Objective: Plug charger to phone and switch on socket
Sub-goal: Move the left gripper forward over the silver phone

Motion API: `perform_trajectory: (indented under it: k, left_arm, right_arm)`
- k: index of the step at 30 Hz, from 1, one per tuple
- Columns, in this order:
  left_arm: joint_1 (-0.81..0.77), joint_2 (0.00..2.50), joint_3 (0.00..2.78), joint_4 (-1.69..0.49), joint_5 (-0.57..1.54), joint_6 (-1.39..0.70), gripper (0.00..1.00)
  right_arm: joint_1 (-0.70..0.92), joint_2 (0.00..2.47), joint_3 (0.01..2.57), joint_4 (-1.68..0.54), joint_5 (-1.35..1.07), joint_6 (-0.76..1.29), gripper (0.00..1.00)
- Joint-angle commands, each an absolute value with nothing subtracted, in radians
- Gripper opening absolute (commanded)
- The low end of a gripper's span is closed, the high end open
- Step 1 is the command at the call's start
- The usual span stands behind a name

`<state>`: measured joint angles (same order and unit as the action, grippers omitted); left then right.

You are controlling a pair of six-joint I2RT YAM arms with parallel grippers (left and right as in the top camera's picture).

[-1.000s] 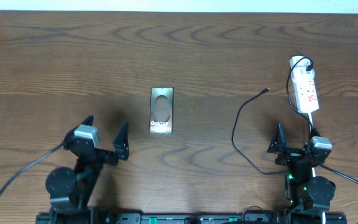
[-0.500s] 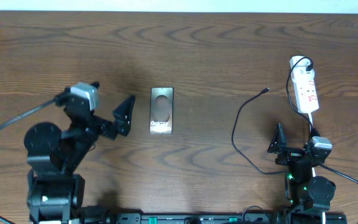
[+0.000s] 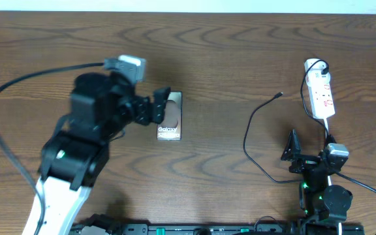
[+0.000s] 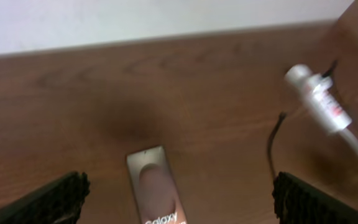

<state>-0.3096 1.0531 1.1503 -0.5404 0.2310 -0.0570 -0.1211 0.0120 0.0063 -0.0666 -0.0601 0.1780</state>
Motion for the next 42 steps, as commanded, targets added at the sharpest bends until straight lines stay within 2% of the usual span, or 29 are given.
perform_trajectory:
  k: [1,17,30,36,42]
  left_arm:
    - [-0.396,1.16,1.216,-0.591,0.077,-0.068,0.96]
    - [-0.427,1.395,1.215,-0.738,0.123,-0.043,0.96]
    - [-0.427,1.557,1.215,-0.658,0.116,-0.085,0.96]
    - [-0.427,1.611,1.215,-0.61,-0.008,-0.202,0.96]
    - [-0.427,1.614,1.215,-0.597,-0.016,-0.227,0.96]
  right_arm:
    - [-0.114,0.007,0.005,-0.069,-0.07,0.17,0.99]
    - [-0.114,0.007,0.005,-0.069,-0.07,0.171,0.99]
    - [-0.114,0.007,0.005,-0.069,-0.07,0.171,0.99]
    - [-0.114,0.007,0.005,-0.069,-0.07,0.171,0.99]
    - [-0.114,0.007,0.005,-0.069,-0.07,0.171,0.99]
